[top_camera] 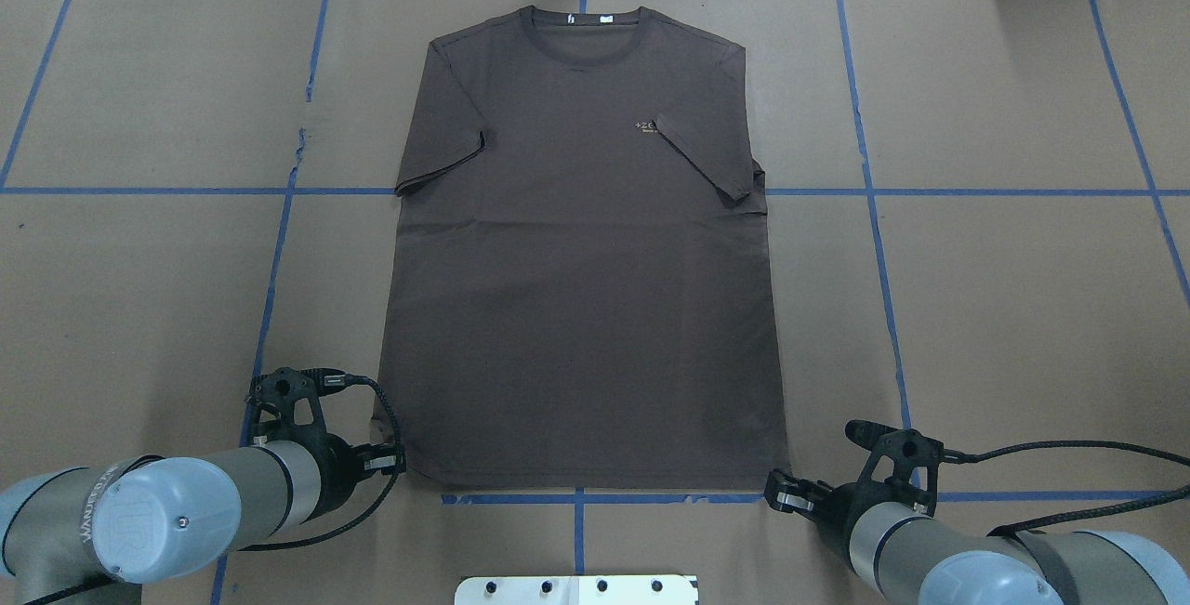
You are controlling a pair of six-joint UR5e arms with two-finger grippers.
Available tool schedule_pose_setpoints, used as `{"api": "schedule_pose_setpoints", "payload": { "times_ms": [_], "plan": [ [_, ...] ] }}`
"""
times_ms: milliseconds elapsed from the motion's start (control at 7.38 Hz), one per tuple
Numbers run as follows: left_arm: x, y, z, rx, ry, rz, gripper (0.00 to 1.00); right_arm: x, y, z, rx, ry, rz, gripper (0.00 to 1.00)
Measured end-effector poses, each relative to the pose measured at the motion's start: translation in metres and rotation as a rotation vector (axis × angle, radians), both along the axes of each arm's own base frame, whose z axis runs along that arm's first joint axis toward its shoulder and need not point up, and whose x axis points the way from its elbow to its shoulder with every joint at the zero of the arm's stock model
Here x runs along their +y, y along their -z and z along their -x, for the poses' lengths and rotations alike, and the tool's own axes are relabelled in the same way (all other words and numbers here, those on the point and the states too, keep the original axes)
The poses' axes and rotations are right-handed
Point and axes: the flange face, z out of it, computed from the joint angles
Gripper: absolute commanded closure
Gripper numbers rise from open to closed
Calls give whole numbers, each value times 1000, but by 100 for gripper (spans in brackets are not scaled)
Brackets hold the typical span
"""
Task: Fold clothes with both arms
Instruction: 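Lower both grippers and pinch the hem corners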
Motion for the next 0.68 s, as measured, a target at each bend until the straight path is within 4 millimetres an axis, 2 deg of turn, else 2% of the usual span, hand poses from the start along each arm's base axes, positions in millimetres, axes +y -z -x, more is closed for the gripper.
{"api": "schedule_pose_setpoints", "payload": {
  "times_ms": [136,271,542,678],
  "plan": [
    [0,0,0,0,1,0,100,3,-2,3,4,4,-3,46],
    [0,-1,1,-1,1,0,100,6,-4,5,8,8,-5,55],
    [-1,-1,1,-3,2,0,100,8,-2,11,4,11,-6,100],
    [-1,-2,2,-4,3,0,100,8,-1,15,1,12,-7,100]
  ]
}}
